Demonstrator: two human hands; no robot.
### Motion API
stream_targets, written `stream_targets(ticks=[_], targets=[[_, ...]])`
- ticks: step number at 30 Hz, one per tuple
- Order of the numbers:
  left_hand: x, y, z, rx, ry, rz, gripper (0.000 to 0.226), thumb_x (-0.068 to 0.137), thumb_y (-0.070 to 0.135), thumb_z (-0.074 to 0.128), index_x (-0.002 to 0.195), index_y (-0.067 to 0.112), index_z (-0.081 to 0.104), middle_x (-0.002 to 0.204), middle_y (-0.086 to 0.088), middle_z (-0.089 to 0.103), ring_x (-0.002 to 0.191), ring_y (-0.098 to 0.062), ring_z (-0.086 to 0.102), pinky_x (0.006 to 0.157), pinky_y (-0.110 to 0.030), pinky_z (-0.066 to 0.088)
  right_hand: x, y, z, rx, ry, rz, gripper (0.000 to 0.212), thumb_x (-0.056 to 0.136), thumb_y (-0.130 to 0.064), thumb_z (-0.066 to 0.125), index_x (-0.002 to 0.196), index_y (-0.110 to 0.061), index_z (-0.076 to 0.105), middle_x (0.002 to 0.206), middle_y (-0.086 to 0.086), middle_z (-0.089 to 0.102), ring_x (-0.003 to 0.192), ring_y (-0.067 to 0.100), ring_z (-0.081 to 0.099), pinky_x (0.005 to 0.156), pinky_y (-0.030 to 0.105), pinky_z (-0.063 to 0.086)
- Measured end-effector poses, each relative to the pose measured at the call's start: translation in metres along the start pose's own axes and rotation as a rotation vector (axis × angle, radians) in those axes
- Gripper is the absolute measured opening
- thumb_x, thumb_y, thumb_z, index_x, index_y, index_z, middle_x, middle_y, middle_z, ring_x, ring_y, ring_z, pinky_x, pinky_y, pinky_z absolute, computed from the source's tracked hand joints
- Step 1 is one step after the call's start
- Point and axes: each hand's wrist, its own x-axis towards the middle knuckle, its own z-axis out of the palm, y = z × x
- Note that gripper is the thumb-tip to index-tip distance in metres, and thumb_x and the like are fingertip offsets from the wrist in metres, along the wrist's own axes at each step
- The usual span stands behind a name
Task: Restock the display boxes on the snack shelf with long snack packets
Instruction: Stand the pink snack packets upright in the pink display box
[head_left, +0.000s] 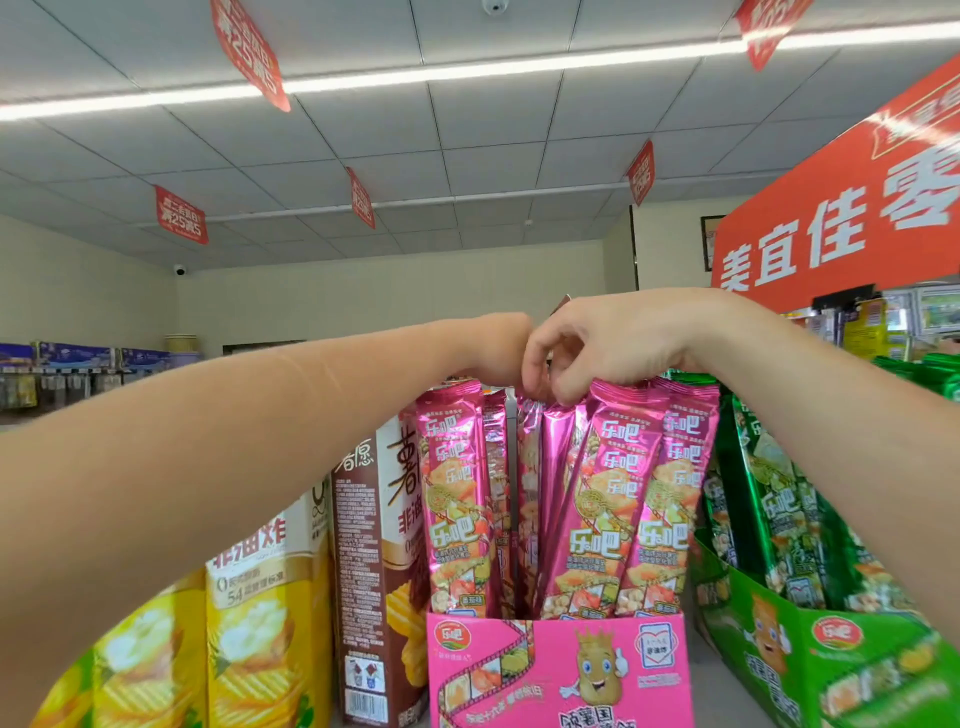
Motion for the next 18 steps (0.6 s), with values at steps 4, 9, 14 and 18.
stream_targets(ticks=[4, 9, 14, 18], targets=[[0.002, 0.002, 0.006, 0.101, 0.064, 0.032, 0.019, 0.090, 0.021, 0.063, 0.099, 0.005, 0.068, 0.105, -0.012, 0.068, 0.097, -0.029, 0.061, 0.076, -0.030, 0.043, 0.003, -0.002, 0.001, -0.041, 0.009, 0.040, 0.021, 0.074, -0.014, 0.071, 0.088, -0.029, 0.073, 0.074, -0.012, 0.066, 0.062, 0.007, 0.060, 0.060, 0.029, 0.047], [0.008, -0.003, 0.010, 0.080, 0.171, -0.019, 0.019, 0.088, 0.022, 0.064, 0.097, 0.007, 0.071, 0.100, -0.011, 0.071, 0.092, -0.031, 0.064, 0.069, -0.029, 0.042, 0.010, -0.002, 0.001, -0.060, 0.052, 0.095, 0.012, 0.077, -0.017, 0.070, 0.081, -0.026, 0.076, 0.071, -0.014, 0.070, 0.071, 0.008, 0.062, 0.071, 0.029, 0.052], [0.005, -0.003, 0.013, -0.085, -0.105, 0.042, 0.010, 0.091, 0.011, 0.061, 0.101, 0.010, 0.065, 0.099, -0.004, 0.064, 0.093, -0.021, 0.058, 0.082, -0.028, 0.047, 0.014, -0.001, 0.001, -0.040, 0.058, 0.089, 0.012, 0.076, -0.013, 0.079, 0.085, -0.020, 0.075, 0.085, -0.004, 0.074, 0.089, 0.019, 0.069, 0.089, 0.036, 0.054], [-0.006, -0.009, -0.003, -0.347, -0.121, -0.067, 0.011, 0.086, 0.005, 0.066, 0.095, 0.011, 0.066, 0.092, -0.005, 0.061, 0.084, -0.018, 0.051, 0.073, -0.031, 0.040, 0.020, 0.002, 0.006, -0.010, 0.138, 0.079, 0.020, 0.070, -0.024, 0.087, 0.079, -0.018, 0.070, 0.078, 0.000, 0.071, 0.076, 0.021, 0.066, 0.076, 0.035, 0.053]])
